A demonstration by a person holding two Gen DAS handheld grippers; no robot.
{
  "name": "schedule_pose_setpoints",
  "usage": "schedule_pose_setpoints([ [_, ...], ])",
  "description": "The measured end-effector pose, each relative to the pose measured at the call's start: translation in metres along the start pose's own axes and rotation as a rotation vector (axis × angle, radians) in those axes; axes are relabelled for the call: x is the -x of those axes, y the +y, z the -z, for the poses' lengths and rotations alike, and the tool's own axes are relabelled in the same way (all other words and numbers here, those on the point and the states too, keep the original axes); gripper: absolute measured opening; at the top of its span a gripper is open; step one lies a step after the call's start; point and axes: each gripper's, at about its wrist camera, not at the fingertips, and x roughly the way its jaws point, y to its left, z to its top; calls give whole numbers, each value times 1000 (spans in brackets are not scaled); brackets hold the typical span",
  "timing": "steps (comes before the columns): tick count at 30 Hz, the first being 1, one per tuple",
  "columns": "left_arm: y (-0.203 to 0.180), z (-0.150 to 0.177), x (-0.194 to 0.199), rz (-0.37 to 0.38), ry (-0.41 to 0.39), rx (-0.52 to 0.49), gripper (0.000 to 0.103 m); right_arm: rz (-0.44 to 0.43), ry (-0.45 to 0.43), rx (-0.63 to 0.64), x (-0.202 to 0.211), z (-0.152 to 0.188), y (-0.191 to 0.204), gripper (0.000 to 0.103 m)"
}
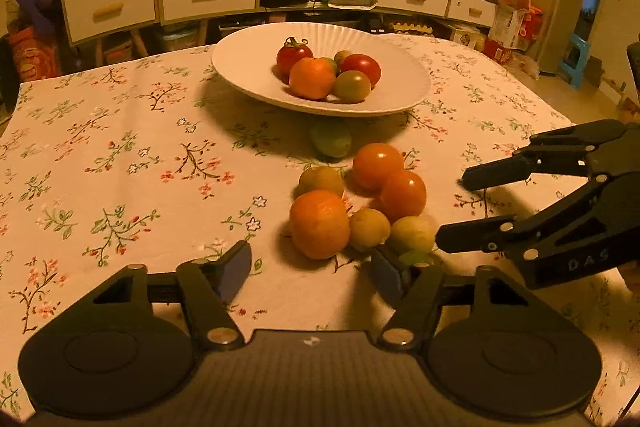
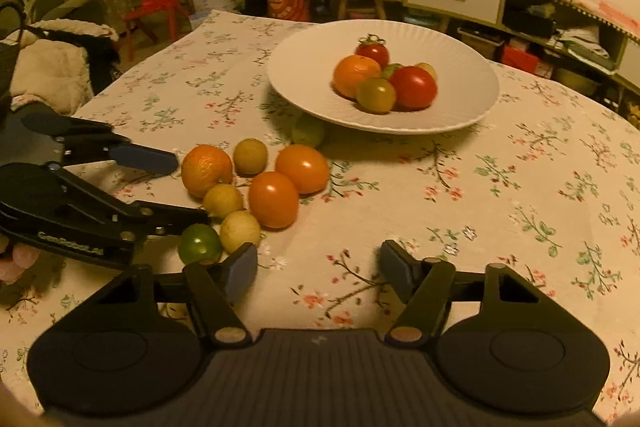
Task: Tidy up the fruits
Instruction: 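Grasp an orange mandarin with the left gripper while the right gripper grasps an orange tomato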
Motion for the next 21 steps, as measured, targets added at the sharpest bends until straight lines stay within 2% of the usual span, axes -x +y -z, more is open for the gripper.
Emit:
schedule_pose_setpoints([
  [3, 1, -3, -1, 16, -4, 12, 51, -18, -6, -13, -2, -4, -1, 55],
  [5, 3, -4, -1, 17, -5, 17, 47, -31, -9, -27, -4, -6, -1, 51],
  [10, 4, -5, -2, 13, -10, 29, 41, -68, -12, -76, -8, -12, -3, 50],
  [14, 4, -5, -2, 14, -12, 34, 31, -86, -11, -88, -11, -15, 0, 49],
  [21, 4, -7, -2, 10, -7, 42, 31, -95, -9, -82, -13, -17, 5, 40],
])
